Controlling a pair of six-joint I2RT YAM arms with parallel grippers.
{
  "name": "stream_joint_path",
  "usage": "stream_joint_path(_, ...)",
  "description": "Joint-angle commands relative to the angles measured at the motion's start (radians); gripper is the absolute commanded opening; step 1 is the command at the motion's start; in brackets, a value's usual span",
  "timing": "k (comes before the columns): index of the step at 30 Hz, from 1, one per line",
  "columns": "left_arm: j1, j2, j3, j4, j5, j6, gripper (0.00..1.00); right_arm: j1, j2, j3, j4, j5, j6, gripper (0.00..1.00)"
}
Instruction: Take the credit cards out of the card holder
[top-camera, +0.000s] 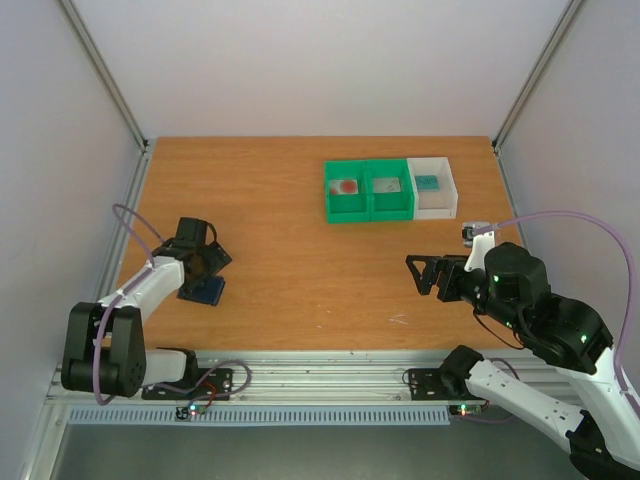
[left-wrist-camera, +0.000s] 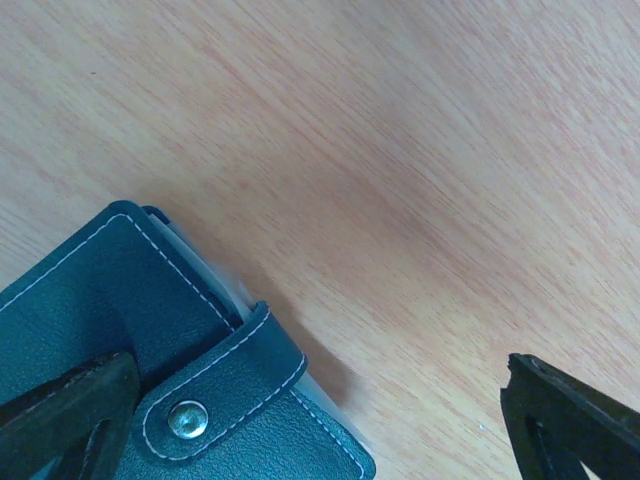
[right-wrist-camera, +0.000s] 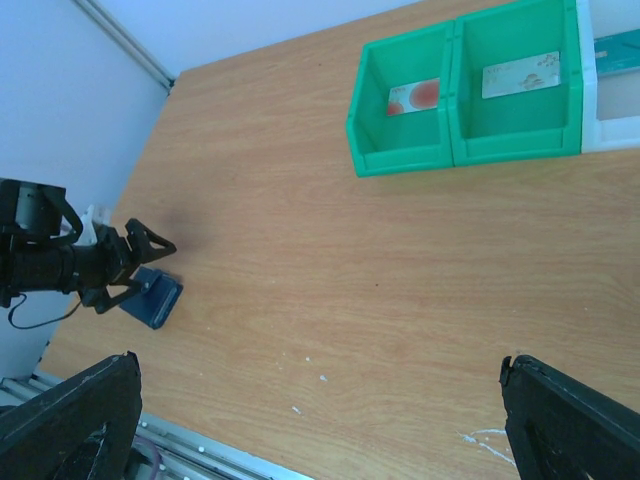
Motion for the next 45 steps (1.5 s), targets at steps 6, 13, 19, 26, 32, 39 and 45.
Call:
stream_joint_path(6, -0.052, 0.022, -0.054, 0.105, 0.135, -0.044, 0.99, -0.004, 0.013, 0.016, 0.005, 0.004, -0.006, 0.99)
stream_joint_path(13, -0.166, 0.058, -0.017, 0.138, 0.193, -0.075, 0.99, -0.003, 0.021, 0.015, 0.001, 0.01, 0.001, 0.99)
stream_joint_path(19, -0.271, 0.119, -0.002, 0.204, 0.238, -0.113, 0.99, -0.002, 0.018, 0.01, 0.0, 0.017, 0.004, 0.98)
stream_joint_path(26, -0.396, 0.121, 0.002, 0.303, 0.3, -0.178, 0.99, -0.003, 0.011, 0.007, -0.006, 0.021, 0.006, 0.98)
stream_joint_path(32, -0.448, 0.07, 0.033, 0.294, 0.324, -0.146, 0.99, -0.002, 0.015, 0.022, -0.017, 0.025, 0.004, 0.98)
stream_joint_path(39, -0.446, -0.156, 0.038, 0.091, 0.11, 0.018, 0.97, -0.004, -0.005, 0.013, -0.023, 0.018, 0.0, 0.98)
stream_joint_path(45, -0.369, -0.273, -0.042, 0.042, 0.112, 0.045, 0.83, -0.002, -0.046, -0.006, 0.019, -0.015, -0.014, 0.98)
